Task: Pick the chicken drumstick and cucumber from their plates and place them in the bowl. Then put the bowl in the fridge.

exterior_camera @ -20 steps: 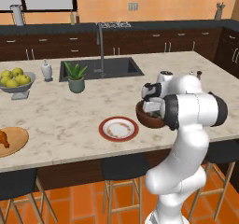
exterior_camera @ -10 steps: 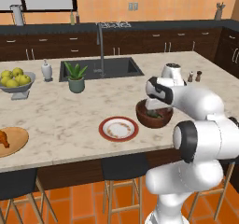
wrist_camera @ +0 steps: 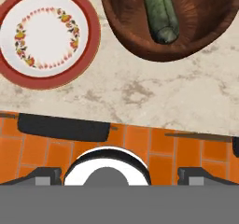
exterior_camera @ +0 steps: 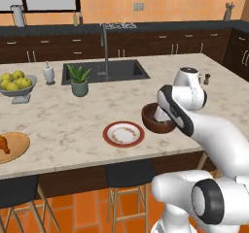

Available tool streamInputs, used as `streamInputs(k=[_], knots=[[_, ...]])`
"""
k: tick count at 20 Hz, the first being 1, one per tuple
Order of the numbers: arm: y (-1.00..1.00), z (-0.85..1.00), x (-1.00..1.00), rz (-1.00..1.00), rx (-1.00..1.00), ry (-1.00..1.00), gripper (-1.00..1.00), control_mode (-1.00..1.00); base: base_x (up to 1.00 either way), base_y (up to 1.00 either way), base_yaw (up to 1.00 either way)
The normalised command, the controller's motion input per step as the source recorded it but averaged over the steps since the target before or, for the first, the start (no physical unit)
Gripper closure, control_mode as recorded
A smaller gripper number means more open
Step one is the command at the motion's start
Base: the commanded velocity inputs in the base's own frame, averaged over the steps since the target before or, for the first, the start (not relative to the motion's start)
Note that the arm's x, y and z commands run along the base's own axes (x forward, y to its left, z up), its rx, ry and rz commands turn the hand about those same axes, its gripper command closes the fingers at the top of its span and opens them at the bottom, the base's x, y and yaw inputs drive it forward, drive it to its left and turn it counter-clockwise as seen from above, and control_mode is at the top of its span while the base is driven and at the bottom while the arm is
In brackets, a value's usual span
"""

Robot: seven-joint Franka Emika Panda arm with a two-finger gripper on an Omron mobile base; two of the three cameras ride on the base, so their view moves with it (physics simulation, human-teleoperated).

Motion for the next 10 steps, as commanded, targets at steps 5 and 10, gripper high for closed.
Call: streamInputs(k=[5,10], knots=[[0.07,0.28,-0.97,0.0,0.0,-0.07,-1.0,-1.0,0.0,0.0,0.0],[0.02,0.08,-0.15,0.0,-0.01,-0.02,-1.0,1.0,-0.04,0.36,0.0]])
